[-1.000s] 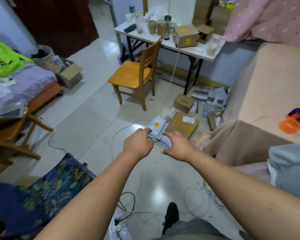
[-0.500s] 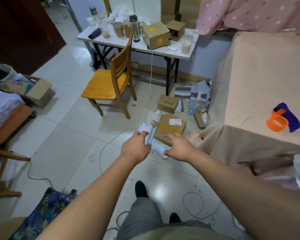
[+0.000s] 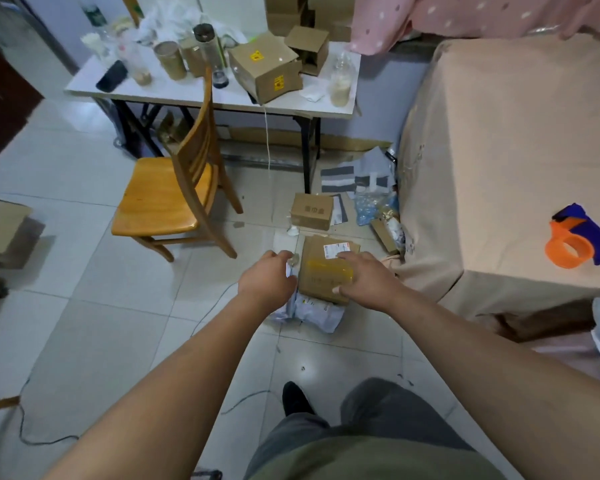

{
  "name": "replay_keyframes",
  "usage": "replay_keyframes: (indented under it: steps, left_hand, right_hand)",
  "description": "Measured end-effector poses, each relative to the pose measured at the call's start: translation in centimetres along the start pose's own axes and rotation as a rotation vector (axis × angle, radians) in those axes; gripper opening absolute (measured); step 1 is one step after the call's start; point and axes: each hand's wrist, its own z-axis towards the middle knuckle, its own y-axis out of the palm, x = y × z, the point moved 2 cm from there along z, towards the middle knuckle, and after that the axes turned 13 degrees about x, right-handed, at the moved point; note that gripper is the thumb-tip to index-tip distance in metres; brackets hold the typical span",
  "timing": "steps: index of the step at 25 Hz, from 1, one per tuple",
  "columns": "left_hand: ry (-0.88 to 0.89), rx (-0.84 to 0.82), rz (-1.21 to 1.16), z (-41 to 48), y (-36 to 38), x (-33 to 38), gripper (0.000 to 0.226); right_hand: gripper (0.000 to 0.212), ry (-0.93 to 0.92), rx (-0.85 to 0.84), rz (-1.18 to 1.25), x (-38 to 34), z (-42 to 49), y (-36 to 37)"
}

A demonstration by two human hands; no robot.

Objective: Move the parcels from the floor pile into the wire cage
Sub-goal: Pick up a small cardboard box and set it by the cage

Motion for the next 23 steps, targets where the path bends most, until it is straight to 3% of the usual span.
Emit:
replay_keyframes:
  steps: [13,18,23]
  left_hand:
    - [0.032,-0.094,0.069,15.0,5.1,2.6,0.052]
    - [0.113,-0.152,0.099,21.6,8.7,0.2,0.064]
    - [0.186,-0.250,0.131,27.5,16.8,-3.0,0.076]
  right_hand:
    - [0.087,0.098,-0.107,-0.016,5.9,16.3,0.2]
    - [0.091,0.159,-0.069,0.021,6.3,21.9,3.5]
    - [0.100,0.241,0.026,0.049,9.7,27.5,10.2]
